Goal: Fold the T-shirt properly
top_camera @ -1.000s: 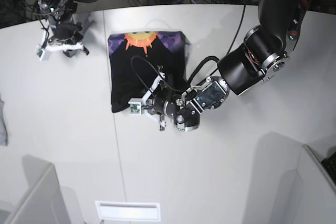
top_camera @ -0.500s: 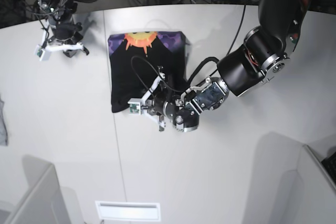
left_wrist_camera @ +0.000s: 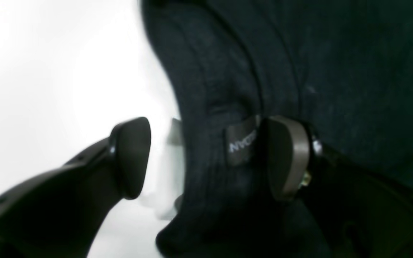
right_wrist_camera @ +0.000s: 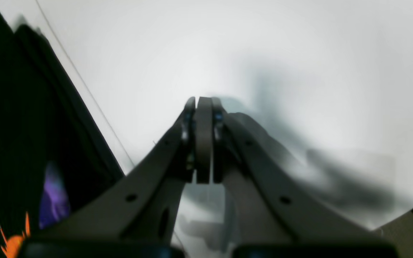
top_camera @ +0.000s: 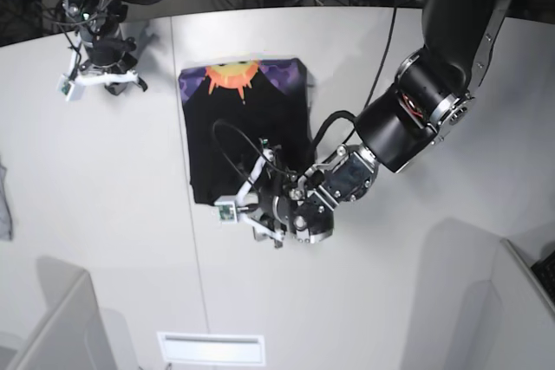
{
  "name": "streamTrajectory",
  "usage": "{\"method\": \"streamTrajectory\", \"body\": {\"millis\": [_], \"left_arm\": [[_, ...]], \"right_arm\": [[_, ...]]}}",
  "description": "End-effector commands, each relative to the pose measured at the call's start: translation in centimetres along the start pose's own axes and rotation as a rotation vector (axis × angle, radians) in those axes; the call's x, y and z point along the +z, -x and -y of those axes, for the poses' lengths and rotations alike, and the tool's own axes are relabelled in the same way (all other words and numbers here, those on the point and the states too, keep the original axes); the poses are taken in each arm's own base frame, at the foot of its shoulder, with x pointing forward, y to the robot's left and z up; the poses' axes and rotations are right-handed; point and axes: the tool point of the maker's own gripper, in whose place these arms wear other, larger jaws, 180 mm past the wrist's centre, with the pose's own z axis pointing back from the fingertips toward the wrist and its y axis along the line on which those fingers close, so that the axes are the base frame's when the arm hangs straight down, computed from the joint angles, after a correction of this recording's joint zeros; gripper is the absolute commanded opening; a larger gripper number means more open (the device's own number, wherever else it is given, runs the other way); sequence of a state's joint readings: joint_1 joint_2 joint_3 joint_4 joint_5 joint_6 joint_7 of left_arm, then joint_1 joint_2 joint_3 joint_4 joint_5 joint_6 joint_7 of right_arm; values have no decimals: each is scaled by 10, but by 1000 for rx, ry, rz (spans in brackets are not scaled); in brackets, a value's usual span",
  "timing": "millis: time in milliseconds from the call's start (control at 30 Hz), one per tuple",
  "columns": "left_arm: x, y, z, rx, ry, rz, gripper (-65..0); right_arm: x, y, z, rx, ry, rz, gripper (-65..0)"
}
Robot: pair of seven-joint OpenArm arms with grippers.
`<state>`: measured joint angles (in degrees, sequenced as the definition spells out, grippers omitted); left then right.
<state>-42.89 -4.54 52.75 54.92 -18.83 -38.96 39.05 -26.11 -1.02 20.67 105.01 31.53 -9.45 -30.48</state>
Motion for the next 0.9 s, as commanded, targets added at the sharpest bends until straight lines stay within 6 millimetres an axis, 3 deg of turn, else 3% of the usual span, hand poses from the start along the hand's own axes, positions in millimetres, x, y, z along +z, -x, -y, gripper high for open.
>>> {"method": "streamTrajectory", "body": {"millis": [0, 267, 400, 467, 533, 733, 867], "left_arm": [[18, -36, -22, -31, -52, 80, -174], [36, -69, -23, -93, -79, 159, -181], [56, -89, -23, -129, -110, 233, -186], [68, -68, -26, -77, -143, 244, -197], [88, -57, -32, -15, -195, 291, -267], [132, 3, -19, 98, -343, 367, -650], [143, 39, 2, 115, -443, 383, -650]], "right_arm": [[2, -10, -3, 9, -12, 35, -650], [2, -9, -3, 11, -12, 33, -650], [2, -10, -5, 26, -24, 32, -650], [4, -12, -13, 75, -78, 39, -650], [6, -11, -17, 130, -121, 38, -650], [9, -24, -17, 238, -170, 74, -650], [16, -28, -11, 300, -190, 112, -650]]}}
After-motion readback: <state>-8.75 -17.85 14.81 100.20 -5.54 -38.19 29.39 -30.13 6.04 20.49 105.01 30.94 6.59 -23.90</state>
